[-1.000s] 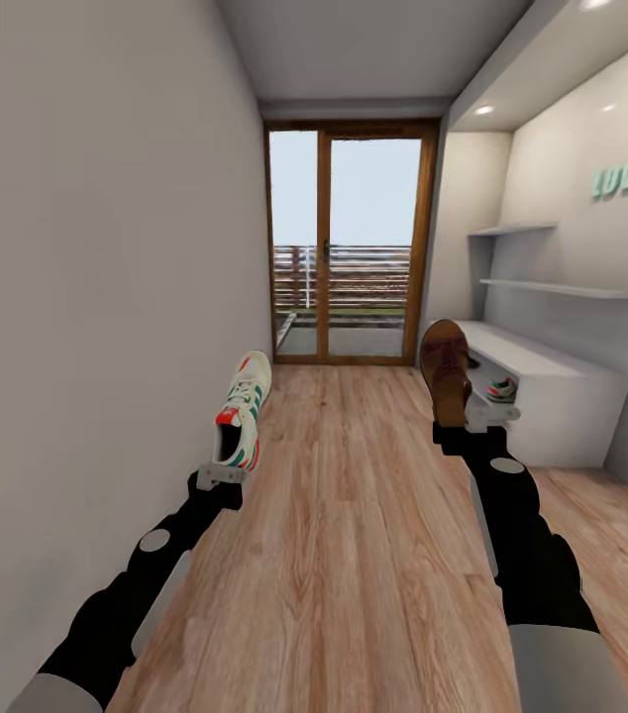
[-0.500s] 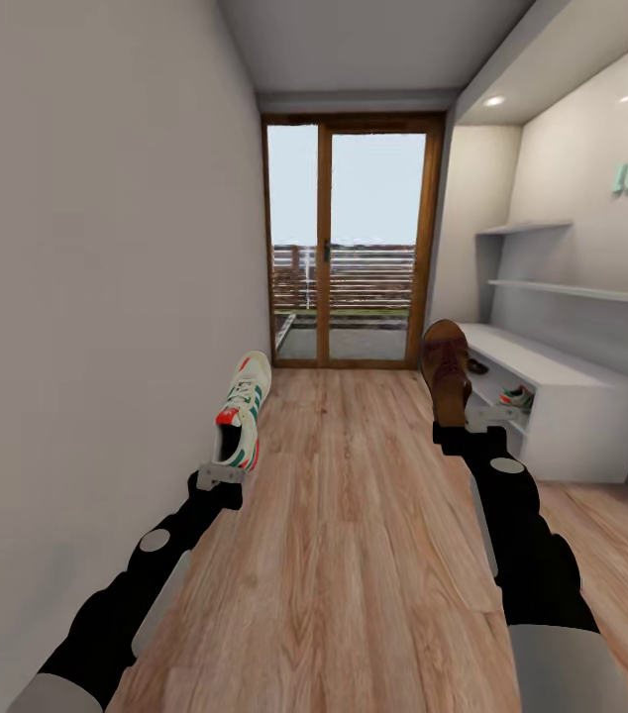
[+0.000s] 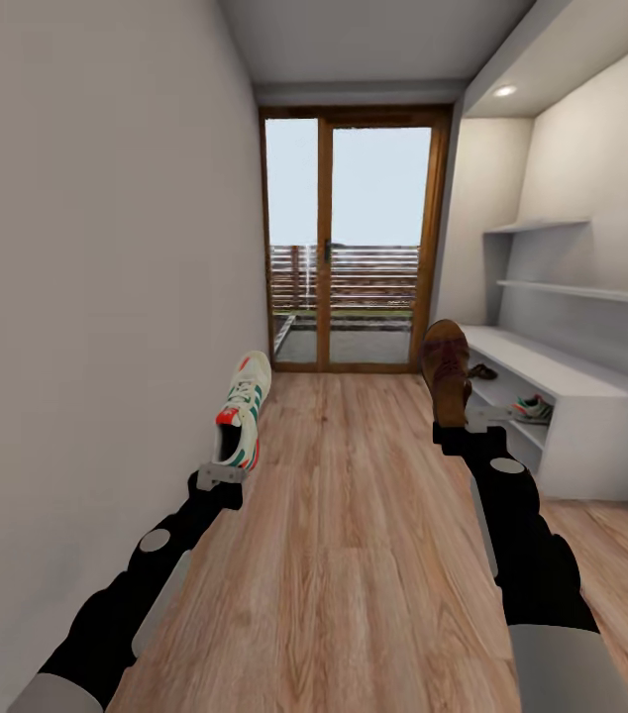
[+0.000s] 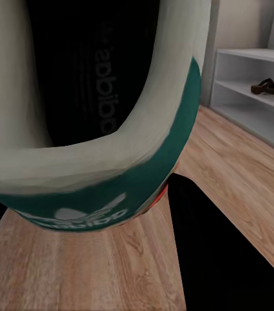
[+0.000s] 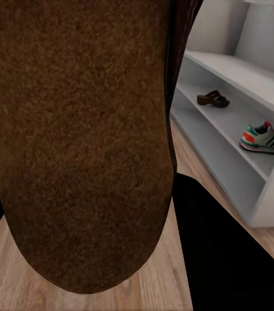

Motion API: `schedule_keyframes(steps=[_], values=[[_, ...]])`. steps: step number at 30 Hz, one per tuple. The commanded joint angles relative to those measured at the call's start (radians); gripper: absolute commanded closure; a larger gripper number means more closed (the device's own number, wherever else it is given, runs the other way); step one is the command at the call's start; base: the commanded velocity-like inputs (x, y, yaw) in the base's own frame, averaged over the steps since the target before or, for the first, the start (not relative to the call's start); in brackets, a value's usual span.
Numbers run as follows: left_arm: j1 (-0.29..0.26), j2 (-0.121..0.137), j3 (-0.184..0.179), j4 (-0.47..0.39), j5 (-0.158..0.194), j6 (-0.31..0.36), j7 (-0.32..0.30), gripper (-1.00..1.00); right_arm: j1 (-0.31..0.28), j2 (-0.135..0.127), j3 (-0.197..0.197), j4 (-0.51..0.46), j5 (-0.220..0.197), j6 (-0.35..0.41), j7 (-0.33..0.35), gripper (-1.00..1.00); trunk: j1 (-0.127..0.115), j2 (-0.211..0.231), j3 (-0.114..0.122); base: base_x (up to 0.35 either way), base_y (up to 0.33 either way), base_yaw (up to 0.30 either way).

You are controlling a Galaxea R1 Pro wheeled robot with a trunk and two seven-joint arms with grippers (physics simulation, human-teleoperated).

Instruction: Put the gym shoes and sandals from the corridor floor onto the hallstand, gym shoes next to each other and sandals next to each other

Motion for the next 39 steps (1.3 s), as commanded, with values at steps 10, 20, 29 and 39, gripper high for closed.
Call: schedule_keyframes(steps=[10,20,29,39], values=[[0.113,0.001,-0.001,0.001,0.012,-0.317,-0.002,1.0,0.001,0.002,-0.003,0.142,0.001,-0.297,-0.004,1.0,0.0,-0.001,-0.001,0.346,0.0,0.0],[0.119,-0.001,-0.001,0.003,0.015,-0.331,-0.002,1.0,0.001,0.002,-0.003,0.228,0.0,-0.448,-0.01,1.0,0.0,-0.001,-0.001,0.347,0.0,0.0],[0.119,-0.004,-0.001,0.005,0.015,-0.323,-0.002,1.0,0.002,0.002,-0.004,0.354,-0.061,-0.523,-0.012,1.0,0.0,-0.001,-0.001,0.347,0.0,0.0],[0.119,-0.004,0.0,0.005,0.013,-0.258,-0.003,1.0,0.002,0.002,-0.005,0.566,-0.14,-0.641,-0.011,1.0,0.0,-0.001,-0.001,0.348,0.0,0.0]])
